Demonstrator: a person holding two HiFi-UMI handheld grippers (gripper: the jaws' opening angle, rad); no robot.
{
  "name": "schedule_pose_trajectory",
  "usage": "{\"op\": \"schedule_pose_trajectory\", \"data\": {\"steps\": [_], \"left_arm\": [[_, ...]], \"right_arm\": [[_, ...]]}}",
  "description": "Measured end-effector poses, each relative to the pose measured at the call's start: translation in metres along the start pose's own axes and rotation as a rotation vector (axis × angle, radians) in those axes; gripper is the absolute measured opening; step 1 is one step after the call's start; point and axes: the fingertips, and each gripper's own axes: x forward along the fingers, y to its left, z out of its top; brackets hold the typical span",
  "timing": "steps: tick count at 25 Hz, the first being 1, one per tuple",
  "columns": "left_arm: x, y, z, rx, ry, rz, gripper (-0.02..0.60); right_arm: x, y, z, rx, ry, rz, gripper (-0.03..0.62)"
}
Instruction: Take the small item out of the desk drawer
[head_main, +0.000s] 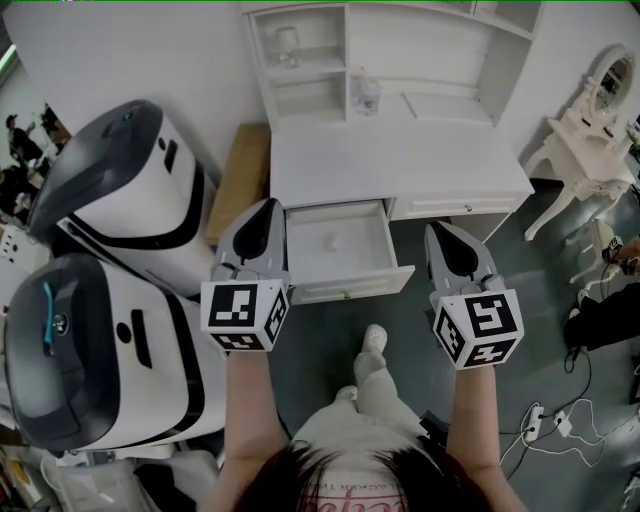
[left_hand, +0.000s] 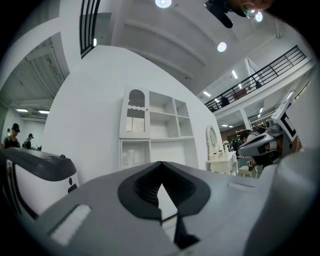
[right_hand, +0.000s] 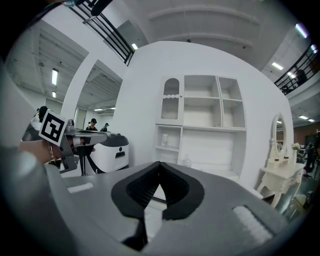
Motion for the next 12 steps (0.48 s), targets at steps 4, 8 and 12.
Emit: {"op": "schedule_pose_trajectory", "data": {"steps": [4,8,12], "left_arm": [[0.013,-0.002,-0.012,0.0,0.02,-0.006,0.011],[0.032,-0.006,-0.02,0.002,0.039,-0.019,0.011],[0.058,-0.003,-0.023,0.005,0.043,-0.017,0.011]], "right_arm": [[0.013,-0.008,-0.007,0.01,0.008,0.002,0.002],[0.031,-0.015,-0.009,0.015,0.014,0.017,0.002],[0.053,-0.028,-0.013,0.015,0.019,0.031,0.002]]}}
